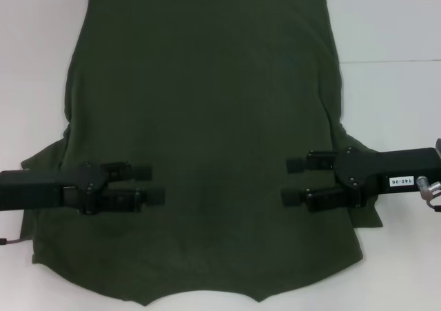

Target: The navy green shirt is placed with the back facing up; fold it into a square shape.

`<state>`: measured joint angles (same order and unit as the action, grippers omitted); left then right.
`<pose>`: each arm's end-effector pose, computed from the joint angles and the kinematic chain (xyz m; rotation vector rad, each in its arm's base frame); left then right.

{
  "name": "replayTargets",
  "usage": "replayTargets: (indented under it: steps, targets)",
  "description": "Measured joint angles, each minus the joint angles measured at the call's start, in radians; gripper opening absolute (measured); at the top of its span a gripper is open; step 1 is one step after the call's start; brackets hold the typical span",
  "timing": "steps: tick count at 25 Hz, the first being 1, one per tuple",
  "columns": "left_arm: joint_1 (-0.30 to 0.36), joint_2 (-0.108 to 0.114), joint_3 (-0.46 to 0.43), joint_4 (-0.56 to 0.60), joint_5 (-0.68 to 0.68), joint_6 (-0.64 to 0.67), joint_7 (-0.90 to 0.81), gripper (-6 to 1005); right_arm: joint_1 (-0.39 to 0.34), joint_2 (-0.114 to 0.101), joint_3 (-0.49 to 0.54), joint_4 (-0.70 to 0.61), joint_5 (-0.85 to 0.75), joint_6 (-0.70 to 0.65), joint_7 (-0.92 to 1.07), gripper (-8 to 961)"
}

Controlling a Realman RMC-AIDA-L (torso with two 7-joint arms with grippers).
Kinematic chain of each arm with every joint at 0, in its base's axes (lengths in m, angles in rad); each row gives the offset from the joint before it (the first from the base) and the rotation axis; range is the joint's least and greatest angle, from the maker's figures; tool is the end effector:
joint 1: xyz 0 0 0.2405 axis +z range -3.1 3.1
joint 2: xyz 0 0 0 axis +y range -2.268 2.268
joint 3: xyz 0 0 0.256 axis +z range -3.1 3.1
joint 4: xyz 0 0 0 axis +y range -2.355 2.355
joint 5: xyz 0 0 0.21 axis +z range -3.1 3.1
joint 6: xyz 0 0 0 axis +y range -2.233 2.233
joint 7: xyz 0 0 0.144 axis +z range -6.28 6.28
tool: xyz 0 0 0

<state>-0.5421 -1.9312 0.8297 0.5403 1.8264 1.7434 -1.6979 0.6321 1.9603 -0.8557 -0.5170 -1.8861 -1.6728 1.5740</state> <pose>-0.2576 0.3189 0.0337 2.8247 1.0488 0.8826 0.2357 0.3375 0.0105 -2.9272 0.8127 0.7740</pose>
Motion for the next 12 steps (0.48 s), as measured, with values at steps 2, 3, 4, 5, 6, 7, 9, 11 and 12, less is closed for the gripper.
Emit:
replayTargets:
  steps: [2, 3, 4, 5, 6, 7, 9, 11, 12]
  targets:
    - [0.004, 0.0, -0.017, 0.003, 0.003, 0.012, 0.0, 947, 0.001, 0.001, 0.007, 0.0, 0.0, -0.003, 0.001, 924]
    - [0.005, 0.0, -0.027, 0.003, 0.005, 0.019, 0.0, 948, 0.003, 0.001, 0.01, 0.0, 0.0, -0.004, 0.002, 924]
    - [0.006, -0.001, -0.033, 0.003, 0.005, 0.022, 0.0, 948, 0.004, 0.001, 0.012, 0.0, 0.0, -0.004, 0.003, 924]
    - [0.006, -0.002, -0.037, 0.004, 0.005, 0.022, 0.0, 948, 0.006, 0.0, 0.014, 0.0, 0.0, -0.003, 0.003, 924]
    - [0.006, -0.003, -0.039, 0.005, 0.005, 0.02, 0.0, 948, 0.008, 0.0, 0.014, -0.001, -0.001, -0.002, 0.002, 924]
    - [0.006, -0.003, -0.039, 0.006, 0.005, 0.018, 0.0, 948, 0.01, 0.0, 0.014, -0.003, -0.002, -0.001, 0.002, 924]
    - [0.006, -0.004, -0.04, 0.008, 0.005, 0.015, -0.001, 948, 0.014, 0.0, 0.015, -0.007, -0.003, -0.001, 0.003, 924]
    - [0.004, -0.003, -0.041, 0.008, 0.006, 0.011, -0.002, 948, 0.018, -0.002, 0.015, -0.006, -0.002, -0.002, 0.004, 924]
    - [0.004, -0.003, -0.041, 0.008, 0.006, 0.011, -0.002, 947, 0.019, -0.002, 0.015, -0.004, -0.002, -0.001, 0.005, 924]
